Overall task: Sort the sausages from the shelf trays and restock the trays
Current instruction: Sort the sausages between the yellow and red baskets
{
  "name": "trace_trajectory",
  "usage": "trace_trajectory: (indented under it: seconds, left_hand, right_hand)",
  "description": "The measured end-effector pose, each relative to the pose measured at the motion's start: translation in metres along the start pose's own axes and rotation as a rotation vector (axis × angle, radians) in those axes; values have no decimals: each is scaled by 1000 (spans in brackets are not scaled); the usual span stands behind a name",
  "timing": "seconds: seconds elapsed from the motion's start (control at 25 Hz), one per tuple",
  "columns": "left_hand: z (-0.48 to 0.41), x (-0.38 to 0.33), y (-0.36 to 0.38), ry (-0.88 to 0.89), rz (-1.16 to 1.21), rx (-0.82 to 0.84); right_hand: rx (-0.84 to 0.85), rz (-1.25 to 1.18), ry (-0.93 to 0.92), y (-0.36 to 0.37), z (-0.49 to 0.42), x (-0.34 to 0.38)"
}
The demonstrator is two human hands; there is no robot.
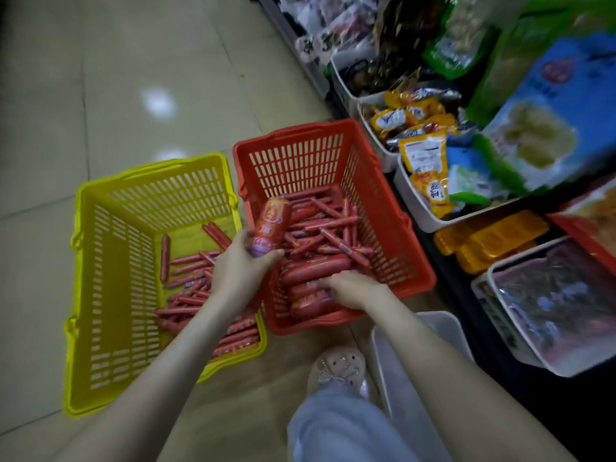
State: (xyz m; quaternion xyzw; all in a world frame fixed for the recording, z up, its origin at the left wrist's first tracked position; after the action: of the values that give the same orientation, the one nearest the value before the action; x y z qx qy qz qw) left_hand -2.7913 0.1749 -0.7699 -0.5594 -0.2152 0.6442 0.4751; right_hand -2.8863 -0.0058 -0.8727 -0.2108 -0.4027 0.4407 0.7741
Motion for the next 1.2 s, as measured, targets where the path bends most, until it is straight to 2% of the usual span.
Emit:
trace_trajectory:
  seconds: [0.04,0.12,0.24,0.32,0.44,0.56,0.76,0.96,1.08,1.2]
  left_hand:
    - [-7,-7,13,44,-80,-4]
    - [-21,-23,43,128,-239,13]
    - [-35,-29,98,295,-508,66]
    - [-35,-23,130,377,-617,176]
    - [-20,-24,151,385,-544,355]
    - [19,-57,147,574,-407,293]
    - [138,-157,141,996,-333,254]
    - [302,-250,162,1319,-321,318]
    - [425,-281,183,1535,-302,413]
    - [560,-283,212,1779,-356,543]
  right_hand:
    - [50,-38,27,7,-6,-10]
    - [9,-75,62,11,-7,-25]
    - [-317,-70,106,3,13,-44]
    - [-483,-117,103,1,37,-52]
    - [-579,-171,63,2,74,-54]
    - [-640,-216,65,-1,123,-53]
    - [-771,-272,197,4,256,-66]
    - [-942,-190,484,42,456,-87]
    - [-1058,-262,691,95,582,-85]
    - [-1133,-398,952,189,695,-71]
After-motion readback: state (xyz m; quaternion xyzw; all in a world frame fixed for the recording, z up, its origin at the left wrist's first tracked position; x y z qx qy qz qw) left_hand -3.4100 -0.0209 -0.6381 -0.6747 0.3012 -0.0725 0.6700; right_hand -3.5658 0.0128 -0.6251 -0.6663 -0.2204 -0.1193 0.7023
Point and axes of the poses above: each hand's wrist, its own z-axis away from the middle knuckle, its own y-axis out of the palm, x = y × z, the point moved 1 cm from there along -z, towards the middle knuckle, and after that the axes turned 11 degrees about -z, right-handed, at the moved point
